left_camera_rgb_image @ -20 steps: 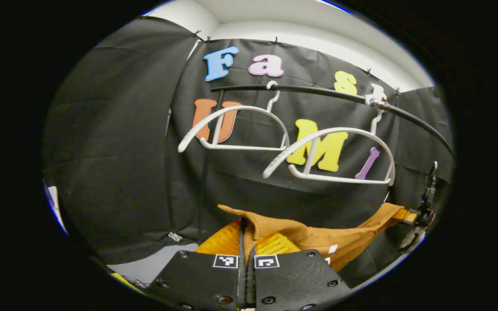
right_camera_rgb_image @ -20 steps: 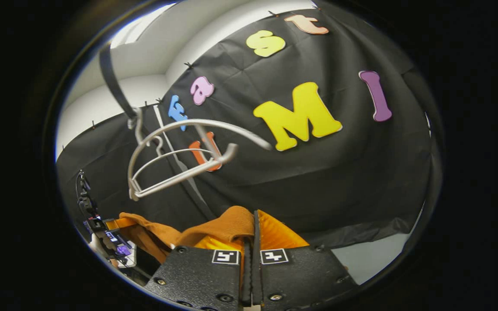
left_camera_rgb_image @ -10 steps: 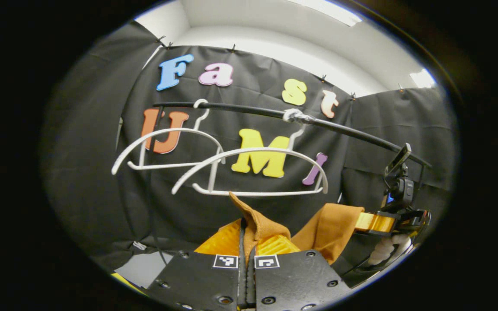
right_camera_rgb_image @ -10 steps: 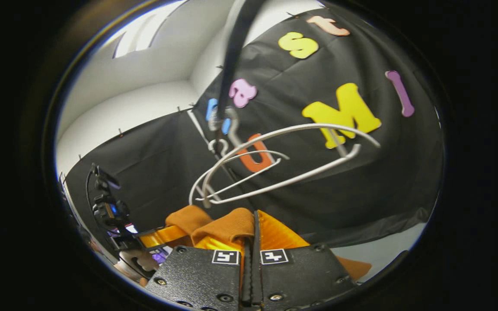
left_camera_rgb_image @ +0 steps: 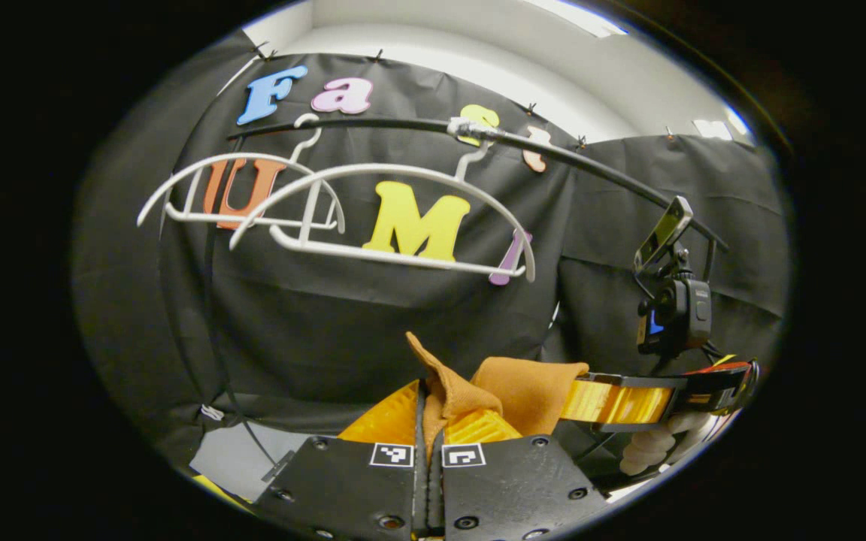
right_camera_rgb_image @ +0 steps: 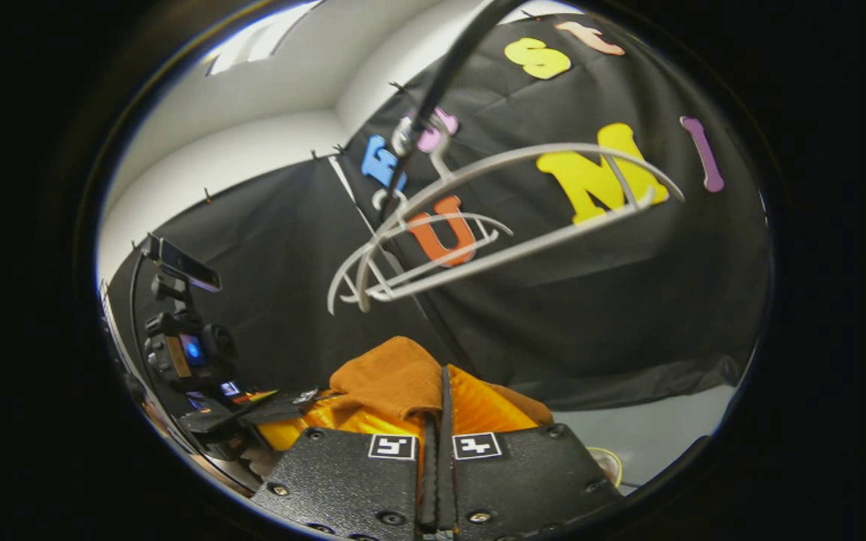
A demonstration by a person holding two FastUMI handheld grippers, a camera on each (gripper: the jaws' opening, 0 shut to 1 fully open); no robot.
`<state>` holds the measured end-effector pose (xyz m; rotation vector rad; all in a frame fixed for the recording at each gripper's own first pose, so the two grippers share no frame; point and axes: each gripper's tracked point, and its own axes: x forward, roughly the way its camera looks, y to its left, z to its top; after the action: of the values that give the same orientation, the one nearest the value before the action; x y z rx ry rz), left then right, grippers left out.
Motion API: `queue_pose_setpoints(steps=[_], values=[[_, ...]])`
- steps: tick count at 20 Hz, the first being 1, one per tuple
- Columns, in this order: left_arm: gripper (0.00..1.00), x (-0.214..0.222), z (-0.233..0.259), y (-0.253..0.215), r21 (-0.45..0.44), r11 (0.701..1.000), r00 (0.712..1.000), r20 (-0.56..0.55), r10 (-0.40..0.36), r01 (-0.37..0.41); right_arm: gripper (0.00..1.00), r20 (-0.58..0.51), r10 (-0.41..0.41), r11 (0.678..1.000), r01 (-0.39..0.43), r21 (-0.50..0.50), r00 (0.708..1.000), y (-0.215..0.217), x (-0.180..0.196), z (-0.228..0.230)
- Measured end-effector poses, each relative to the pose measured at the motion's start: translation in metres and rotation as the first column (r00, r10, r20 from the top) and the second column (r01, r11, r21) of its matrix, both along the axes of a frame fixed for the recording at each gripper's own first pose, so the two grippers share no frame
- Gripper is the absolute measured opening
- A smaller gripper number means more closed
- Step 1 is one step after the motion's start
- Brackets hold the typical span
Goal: Grasp the clothes on the hanger with both hands and then place them into the laundry hamper below.
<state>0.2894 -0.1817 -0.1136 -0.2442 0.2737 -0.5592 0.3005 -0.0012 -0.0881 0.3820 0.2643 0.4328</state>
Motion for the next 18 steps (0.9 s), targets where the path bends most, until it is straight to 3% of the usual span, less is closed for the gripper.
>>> queue_pose_setpoints(steps=[5, 8, 9, 10, 14, 16, 18], values=[[0.00, -0.014, -0.102, -0.006, 0.021, 1.000, 0.987, -0.163, -0.001, 0.004, 0.06, -0.199, -0.053, 0.997, 0.041, -0.065, 0.979, -0.011, -0.002, -0.105], [0.00, -0.034, -0.167, 0.000, 0.024, 0.999, 0.959, -0.283, 0.029, -0.024, 0.06, -0.301, -0.108, 0.987, 0.067, -0.145, 0.947, -0.023, -0.011, -0.166], [0.06, -0.039, -0.189, 0.002, 0.035, 0.999, 0.946, -0.322, 0.042, -0.033, 0.06, -0.338, -0.115, 0.986, 0.065, -0.156, 0.934, -0.024, -0.015, -0.186], [0.00, -0.044, -0.211, 0.005, 0.053, 0.998, 0.931, -0.360, 0.058, -0.042, 0.06, -0.382, -0.120, 0.985, 0.062, -0.161, 0.916, -0.025, -0.020, -0.207], [0.00, -0.073, -0.284, 0.013, 0.097, 0.994, 0.868, -0.487, 0.095, -0.054, 0.06, -0.505, -0.135, 0.976, 0.025, -0.218, 0.853, -0.024, -0.052, -0.280], [0.00, -0.091, -0.320, 0.014, 0.133, 0.990, 0.821, -0.559, 0.111, -0.043, 0.06, -0.590, -0.162, 0.968, 0.011, -0.252, 0.791, -0.029, -0.070, -0.326], [0.00, -0.105, -0.337, 0.014, 0.161, 0.987, 0.791, -0.601, 0.114, -0.020, 0.06, -0.631, -0.172, 0.964, -0.002, -0.265, 0.756, -0.027, -0.079, -0.349]])
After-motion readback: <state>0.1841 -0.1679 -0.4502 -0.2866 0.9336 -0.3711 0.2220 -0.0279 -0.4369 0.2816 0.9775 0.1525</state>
